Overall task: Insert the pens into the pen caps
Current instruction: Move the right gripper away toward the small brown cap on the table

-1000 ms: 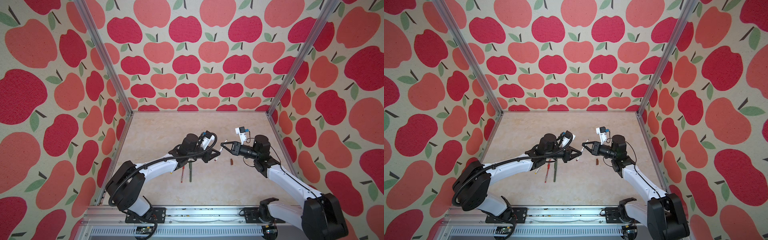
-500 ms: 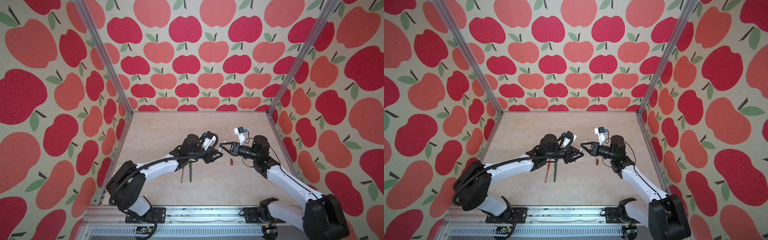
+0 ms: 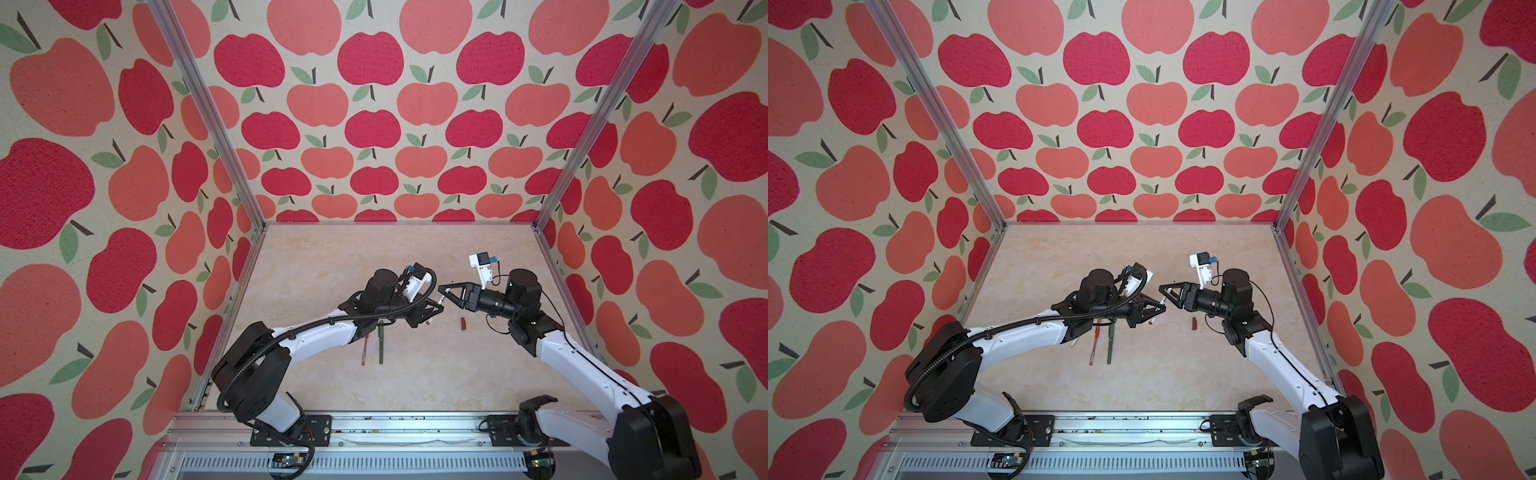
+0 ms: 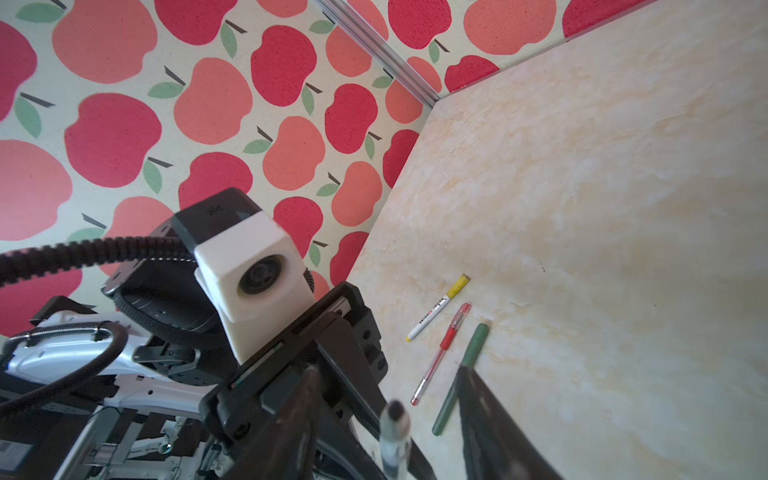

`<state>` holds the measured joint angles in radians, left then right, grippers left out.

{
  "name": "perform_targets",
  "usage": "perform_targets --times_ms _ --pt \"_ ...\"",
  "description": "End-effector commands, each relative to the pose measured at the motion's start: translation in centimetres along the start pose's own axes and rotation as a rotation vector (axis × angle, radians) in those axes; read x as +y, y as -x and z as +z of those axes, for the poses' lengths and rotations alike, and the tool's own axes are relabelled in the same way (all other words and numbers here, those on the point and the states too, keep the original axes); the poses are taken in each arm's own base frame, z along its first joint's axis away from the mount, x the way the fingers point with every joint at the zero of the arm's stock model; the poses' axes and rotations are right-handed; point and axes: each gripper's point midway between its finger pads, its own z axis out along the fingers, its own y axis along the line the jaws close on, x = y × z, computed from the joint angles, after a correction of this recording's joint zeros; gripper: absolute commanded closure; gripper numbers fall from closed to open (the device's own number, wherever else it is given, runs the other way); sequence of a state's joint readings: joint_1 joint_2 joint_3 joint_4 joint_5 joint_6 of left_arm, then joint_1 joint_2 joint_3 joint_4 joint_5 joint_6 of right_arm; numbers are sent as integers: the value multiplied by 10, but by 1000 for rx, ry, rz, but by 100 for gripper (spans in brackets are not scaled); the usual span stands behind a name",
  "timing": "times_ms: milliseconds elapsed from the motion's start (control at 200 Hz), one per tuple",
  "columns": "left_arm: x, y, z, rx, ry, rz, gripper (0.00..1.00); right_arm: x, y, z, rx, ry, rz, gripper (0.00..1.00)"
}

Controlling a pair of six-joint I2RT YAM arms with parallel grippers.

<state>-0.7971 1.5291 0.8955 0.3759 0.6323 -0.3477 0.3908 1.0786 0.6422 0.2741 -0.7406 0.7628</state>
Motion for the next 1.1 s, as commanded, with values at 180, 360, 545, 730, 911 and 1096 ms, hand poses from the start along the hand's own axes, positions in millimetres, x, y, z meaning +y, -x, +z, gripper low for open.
perform_targets --times_ms 180,360,545,730,911,1096 --pt "15 4 -32 -29 175 77 95 12 -10 -49 44 -256 -96 29" --pt "22 4 -61 -61 259 75 95 -16 -39 -78 73 -452 -13 31" --pt "18 -8 -85 -31 323 66 95 -46 -61 -103 147 -665 53 32" --pt "5 -16 -110 -78 322 79 95 -89 -86 -108 336 -840 97 28" --pt "1 -31 -122 -116 320 59 95 -105 -90 -75 384 -783 243 26" --pt "0 -38 -133 -146 331 67 94 -119 -70 -40 233 -713 383 22"
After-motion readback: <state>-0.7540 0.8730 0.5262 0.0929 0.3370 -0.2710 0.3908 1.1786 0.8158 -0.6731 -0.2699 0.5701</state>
